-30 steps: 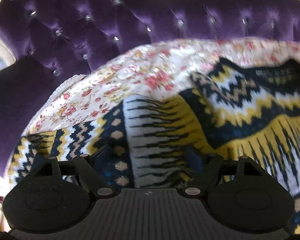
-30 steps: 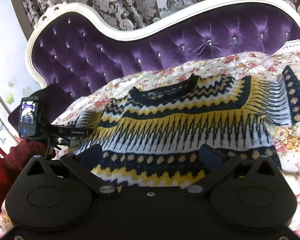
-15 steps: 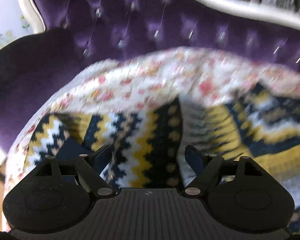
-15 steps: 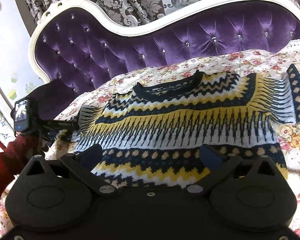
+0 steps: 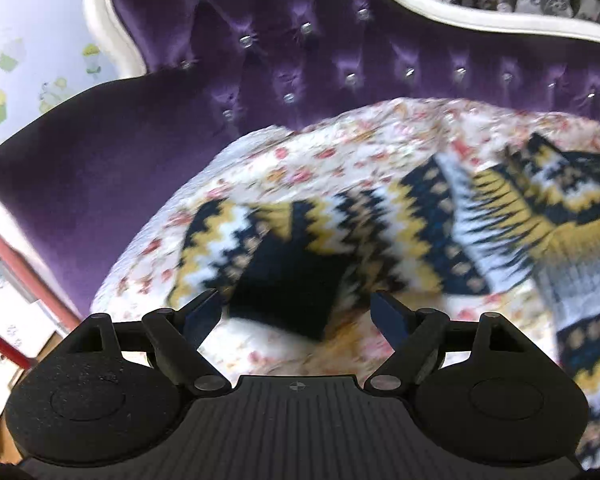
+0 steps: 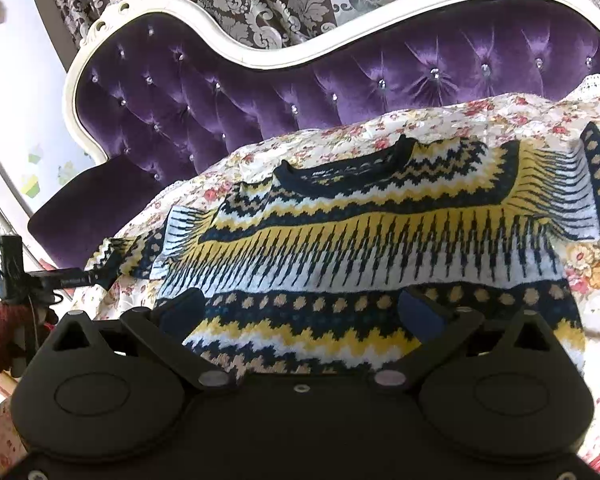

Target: Fold small clothes

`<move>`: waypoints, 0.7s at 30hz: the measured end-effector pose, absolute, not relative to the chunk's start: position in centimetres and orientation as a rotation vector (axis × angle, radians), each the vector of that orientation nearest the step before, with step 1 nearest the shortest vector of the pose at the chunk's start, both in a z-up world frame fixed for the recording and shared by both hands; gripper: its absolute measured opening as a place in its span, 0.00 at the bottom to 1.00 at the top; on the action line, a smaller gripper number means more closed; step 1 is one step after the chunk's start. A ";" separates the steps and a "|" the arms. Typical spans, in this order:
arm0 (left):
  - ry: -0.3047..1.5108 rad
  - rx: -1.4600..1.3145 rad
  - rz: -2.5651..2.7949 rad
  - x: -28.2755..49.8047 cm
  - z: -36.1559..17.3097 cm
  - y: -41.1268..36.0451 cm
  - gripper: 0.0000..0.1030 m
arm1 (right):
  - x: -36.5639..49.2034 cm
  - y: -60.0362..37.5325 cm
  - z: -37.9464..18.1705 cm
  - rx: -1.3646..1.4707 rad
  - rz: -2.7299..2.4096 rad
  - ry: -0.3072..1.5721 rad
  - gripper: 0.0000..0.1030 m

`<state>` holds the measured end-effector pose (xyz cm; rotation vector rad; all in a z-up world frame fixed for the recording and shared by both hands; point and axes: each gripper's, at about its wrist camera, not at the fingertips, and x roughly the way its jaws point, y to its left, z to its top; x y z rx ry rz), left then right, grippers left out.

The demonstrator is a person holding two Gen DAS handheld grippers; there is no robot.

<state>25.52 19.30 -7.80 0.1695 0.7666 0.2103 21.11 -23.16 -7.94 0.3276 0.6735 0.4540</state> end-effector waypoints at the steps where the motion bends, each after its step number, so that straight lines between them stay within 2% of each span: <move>1: 0.770 0.168 0.216 25.5 -8.0 19.7 0.79 | 21.2 -23.1 -8.0 0.326 0.455 0.678 1.00; 21: 0.751 0.552 0.201 25.0 -10.5 22.3 0.78 | 21.9 -22.8 -9.8 0.383 0.490 0.771 1.00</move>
